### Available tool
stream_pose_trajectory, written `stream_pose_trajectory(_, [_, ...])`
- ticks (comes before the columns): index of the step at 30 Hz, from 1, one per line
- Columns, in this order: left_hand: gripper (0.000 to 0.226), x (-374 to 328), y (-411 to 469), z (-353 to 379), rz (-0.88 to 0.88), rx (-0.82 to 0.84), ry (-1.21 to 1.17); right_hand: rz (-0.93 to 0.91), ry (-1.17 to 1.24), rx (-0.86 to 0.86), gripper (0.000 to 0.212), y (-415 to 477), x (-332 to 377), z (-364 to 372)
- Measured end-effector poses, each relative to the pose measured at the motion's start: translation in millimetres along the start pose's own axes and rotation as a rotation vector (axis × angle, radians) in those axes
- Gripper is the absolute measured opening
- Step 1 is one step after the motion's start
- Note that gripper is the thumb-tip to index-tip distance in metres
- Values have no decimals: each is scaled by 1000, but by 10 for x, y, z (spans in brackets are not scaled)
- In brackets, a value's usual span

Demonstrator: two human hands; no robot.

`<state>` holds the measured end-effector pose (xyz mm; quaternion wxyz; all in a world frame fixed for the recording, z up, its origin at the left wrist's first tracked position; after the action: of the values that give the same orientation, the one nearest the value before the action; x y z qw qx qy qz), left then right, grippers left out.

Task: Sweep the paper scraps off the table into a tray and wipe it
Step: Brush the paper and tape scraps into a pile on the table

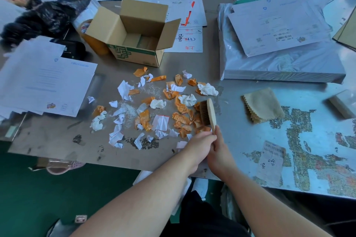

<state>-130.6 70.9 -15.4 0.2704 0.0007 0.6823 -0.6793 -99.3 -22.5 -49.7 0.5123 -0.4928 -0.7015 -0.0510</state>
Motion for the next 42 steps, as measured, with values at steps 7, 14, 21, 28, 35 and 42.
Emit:
stream_pose_trajectory(7, [42,20,-119,-82,-1,-42,-19,-33,-6,-9,61,-38,100,27])
stream_pose_trajectory(14, [31,73,-343,161,28,91,50,2,-16,-148,62,-403,8,-132])
stream_pose_trajectory(21, [30,447,-413,339,-29,203,211,103,20,-283,61,-962,-138,-48])
stream_pose_trajectory(28, [19,788,-405,171,-76,235,323,196,122,-383,65,-1266,-134,391])
stream_pose_trajectory(35, [19,827,-368,-179,-45,189,352,202,217,-398,70,-1177,37,709])
stream_pose_trajectory(42, [23,725,-405,-528,-26,133,309,166,271,-332,73,-943,287,908])
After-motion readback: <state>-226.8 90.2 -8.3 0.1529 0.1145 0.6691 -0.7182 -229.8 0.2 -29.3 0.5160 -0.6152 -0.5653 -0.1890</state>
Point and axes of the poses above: each hand's wrist, its own y-axis towards the middle knuckle, its own z-axis out of the palm, x = y × z, the point moved 4 cm from there along y, towards the middle knuckle, and after that the axes turned 14 degrees about -z, right-handed, at the moved point
